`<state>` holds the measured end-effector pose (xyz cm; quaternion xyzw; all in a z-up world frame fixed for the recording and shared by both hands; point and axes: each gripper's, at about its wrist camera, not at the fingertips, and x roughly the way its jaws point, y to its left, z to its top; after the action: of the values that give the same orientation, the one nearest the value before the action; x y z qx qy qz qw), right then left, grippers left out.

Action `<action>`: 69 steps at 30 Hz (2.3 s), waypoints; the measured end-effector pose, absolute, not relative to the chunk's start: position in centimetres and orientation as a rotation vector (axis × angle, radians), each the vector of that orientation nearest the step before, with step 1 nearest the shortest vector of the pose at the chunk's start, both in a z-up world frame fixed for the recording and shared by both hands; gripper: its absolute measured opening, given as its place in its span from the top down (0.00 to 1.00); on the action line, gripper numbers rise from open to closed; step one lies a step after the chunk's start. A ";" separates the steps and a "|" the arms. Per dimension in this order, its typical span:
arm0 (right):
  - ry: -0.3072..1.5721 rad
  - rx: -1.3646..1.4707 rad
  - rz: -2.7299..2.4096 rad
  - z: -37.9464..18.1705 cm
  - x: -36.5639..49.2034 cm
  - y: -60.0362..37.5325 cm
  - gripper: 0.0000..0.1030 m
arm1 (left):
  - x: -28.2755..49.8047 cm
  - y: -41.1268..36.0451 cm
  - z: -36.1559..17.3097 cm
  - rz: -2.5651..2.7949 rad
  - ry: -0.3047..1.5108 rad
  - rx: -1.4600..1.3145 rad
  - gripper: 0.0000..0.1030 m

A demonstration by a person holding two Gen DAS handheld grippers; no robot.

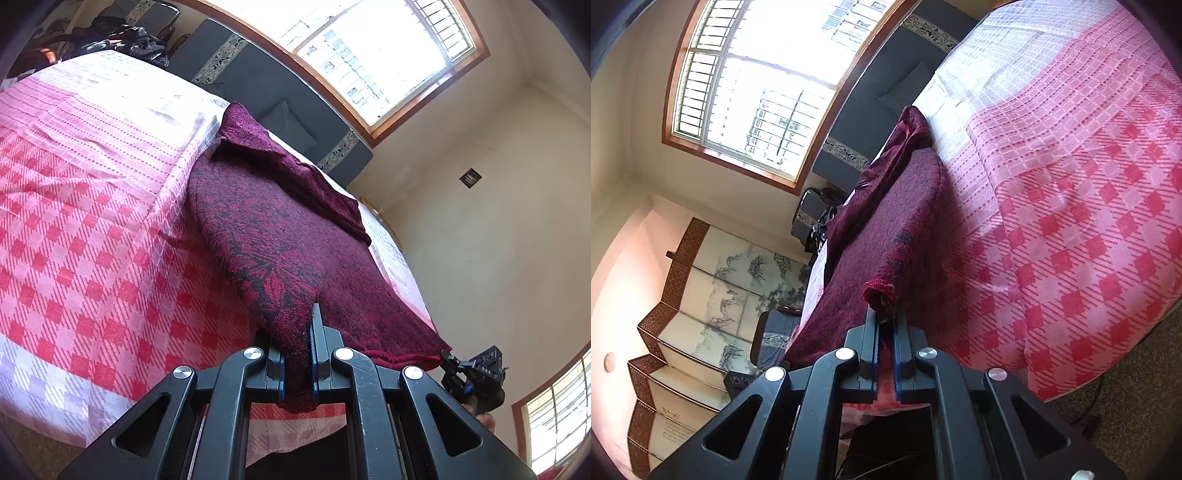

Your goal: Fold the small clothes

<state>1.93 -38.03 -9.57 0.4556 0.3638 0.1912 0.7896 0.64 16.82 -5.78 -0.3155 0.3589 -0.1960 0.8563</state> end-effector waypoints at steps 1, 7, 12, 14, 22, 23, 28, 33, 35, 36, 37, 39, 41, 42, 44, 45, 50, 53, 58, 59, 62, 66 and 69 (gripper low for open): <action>0.791 0.988 0.411 -9.8 1.7 -38.1 0.95 | 0.3 16.9 -5.8 -0.412 0.758 -0.660 0.91; 0.799 1.009 0.401 -9.9 -0.7 -38.7 0.95 | -1.4 17.4 -5.2 -0.417 0.748 -0.645 0.91; 0.783 0.997 0.405 -8.8 -2.1 -38.8 0.95 | -2.2 17.0 -3.9 -0.436 0.731 -0.611 0.91; 0.770 0.979 0.411 -7.9 -2.3 -38.8 0.95 | -2.1 17.0 -3.1 -0.440 0.721 -0.595 0.91; 0.721 0.976 0.440 -5.4 0.0 -38.9 0.95 | 0.2 17.2 -1.0 -0.467 0.693 -0.610 0.91; 0.714 0.967 0.440 -5.0 0.4 -38.9 0.95 | 0.6 17.2 -0.7 -0.468 0.690 -0.606 0.91; 0.686 0.941 0.452 -2.7 3.3 -39.2 0.95 | 3.0 16.9 1.4 -0.473 0.671 -0.572 0.91; 0.684 0.915 0.458 -0.7 8.1 -39.7 0.95 | 7.0 16.9 3.1 -0.463 0.668 -0.551 0.91; 0.689 0.907 0.451 -0.4 10.6 -40.0 0.95 | 9.1 16.9 3.4 -0.458 0.668 -0.546 0.91; 0.693 0.909 0.452 -0.4 12.0 -40.2 0.95 | 10.2 16.8 3.5 -0.453 0.668 -0.544 0.91; 0.699 0.912 0.447 -0.4 13.3 -40.3 0.95 | 11.3 16.8 3.7 -0.445 0.667 -0.537 0.91; 0.710 0.921 0.434 -0.7 15.9 -40.5 0.95 | 13.8 16.7 3.8 -0.433 0.667 -0.531 0.91; 0.718 0.920 0.418 -0.9 18.3 -40.5 0.95 | 16.4 16.7 3.7 -0.418 0.671 -0.537 0.90; 0.722 0.926 0.413 -1.1 19.5 -40.5 0.95 | 17.7 16.7 3.5 -0.408 0.674 -0.540 0.90; 0.727 0.921 0.404 -1.4 21.7 -40.4 0.95 | 20.3 16.6 3.2 -0.391 0.679 -0.542 0.90; 0.734 0.915 0.394 -1.6 22.9 -40.3 0.95 | 21.6 16.6 3.0 -0.379 0.682 -0.537 0.90; 0.768 0.924 0.361 -3.2 28.1 -40.4 0.95 | 27.4 16.5 1.5 -0.330 0.716 -0.531 0.90; 0.778 0.922 0.346 -3.9 30.7 -40.5 0.95 | 30.2 16.8 0.0 -0.306 0.743 -0.543 0.90; 0.802 0.912 0.327 -5.4 34.2 -39.9 0.95 | 33.9 17.3 -2.2 -0.282 0.787 -0.562 0.90; 0.804 0.912 0.326 -5.7 34.8 -39.9 0.95 | 34.4 17.3 -2.4 -0.278 0.787 -0.559 0.90; 0.806 0.925 0.319 -6.3 36.4 -39.8 0.95 | 35.5 17.1 -3.0 -0.268 0.790 -0.549 0.89; 0.809 0.923 0.309 -7.2 37.8 -39.3 0.95 | 36.6 17.1 -3.9 -0.265 0.814 -0.557 0.84; 0.822 0.916 0.301 -7.9 38.5 -38.9 0.94 | 37.0 17.3 -4.6 -0.262 0.839 -0.592 0.81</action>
<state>38.49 -38.92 -7.88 0.4278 0.3840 0.1405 0.8061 37.02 17.30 -4.58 -0.2826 0.4003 -0.1247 0.8628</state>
